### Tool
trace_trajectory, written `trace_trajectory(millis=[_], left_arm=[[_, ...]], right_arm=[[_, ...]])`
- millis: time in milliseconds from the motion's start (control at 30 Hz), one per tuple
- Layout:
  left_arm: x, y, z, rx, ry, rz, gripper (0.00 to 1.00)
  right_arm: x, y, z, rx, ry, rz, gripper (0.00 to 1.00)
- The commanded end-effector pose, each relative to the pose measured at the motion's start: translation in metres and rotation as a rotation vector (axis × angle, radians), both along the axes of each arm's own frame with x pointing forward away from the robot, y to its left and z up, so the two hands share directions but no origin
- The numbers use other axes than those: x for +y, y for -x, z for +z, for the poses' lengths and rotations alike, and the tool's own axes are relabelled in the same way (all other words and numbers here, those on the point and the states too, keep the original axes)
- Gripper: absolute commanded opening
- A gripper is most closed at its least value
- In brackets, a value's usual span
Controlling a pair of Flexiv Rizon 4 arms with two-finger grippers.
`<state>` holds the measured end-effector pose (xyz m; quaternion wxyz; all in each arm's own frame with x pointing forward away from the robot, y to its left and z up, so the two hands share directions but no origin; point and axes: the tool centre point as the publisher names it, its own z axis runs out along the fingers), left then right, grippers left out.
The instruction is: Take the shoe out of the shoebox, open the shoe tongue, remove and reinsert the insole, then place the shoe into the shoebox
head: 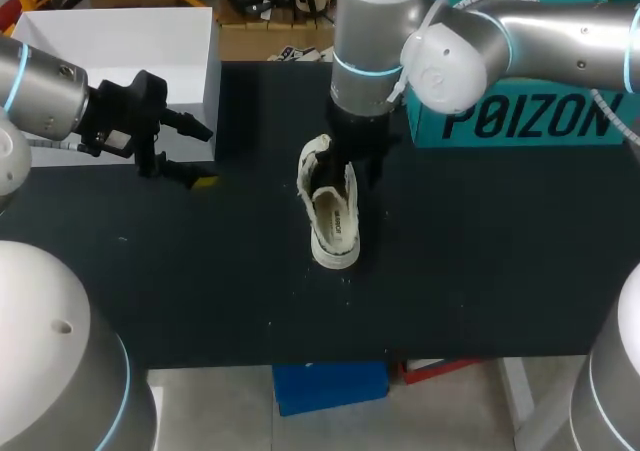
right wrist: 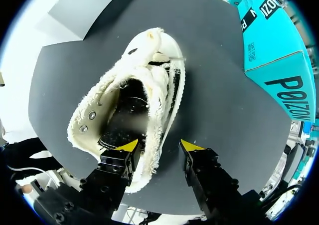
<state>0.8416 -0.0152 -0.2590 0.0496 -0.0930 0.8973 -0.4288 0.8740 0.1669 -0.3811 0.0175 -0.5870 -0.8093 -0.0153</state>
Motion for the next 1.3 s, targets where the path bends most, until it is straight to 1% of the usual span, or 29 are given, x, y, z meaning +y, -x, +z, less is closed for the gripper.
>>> trace_trajectory(millis=[33,200,433,567,733,800,833,867,900,1133,1300], left_arm=[[0.000,0.000,0.000,0.002,-0.004,0.000,1.00],[0.000,0.000,0.000,0.002,-0.004,0.000,1.00],[0.000,0.000,0.000,0.002,-0.004,0.000,1.00],[0.000,0.000,0.000,0.002,-0.004,0.000,1.00],[0.000,0.000,0.000,0.002,-0.004,0.000,1.00],[0.000,0.000,0.000,0.002,-0.004,0.000,1.00],[0.000,0.000,0.000,0.002,-0.004,0.000,1.00],[0.000,0.000,0.000,0.002,-0.004,0.000,1.00],[0.000,0.000,0.000,0.002,-0.004,0.000,1.00],[0.000,0.000,0.000,0.002,-0.004,0.000,1.00],[0.000,0.000,0.000,0.002,-0.004,0.000,1.00]], right_arm=[[0.001,-0.002,-0.009,0.005,0.004,0.003,0.48],[-0.001,-0.002,-0.018,0.024,0.025,0.019,0.49],[0.001,-0.005,-0.028,0.017,0.035,0.014,0.49],[0.001,-0.009,-0.032,0.006,0.052,0.002,0.49],[0.004,-0.007,-0.040,0.007,0.064,-0.017,0.46],[0.005,-0.006,-0.041,0.014,0.065,-0.019,0.42],[0.006,-0.006,-0.042,0.018,0.069,-0.020,0.35],[0.007,-0.005,-0.043,0.019,0.069,-0.022,0.22],[0.007,-0.005,-0.044,0.021,0.071,-0.024,0.00],[0.009,-0.004,-0.042,0.020,0.063,-0.014,0.00],[0.008,-0.005,-0.032,0.015,0.026,0.010,0.00]])
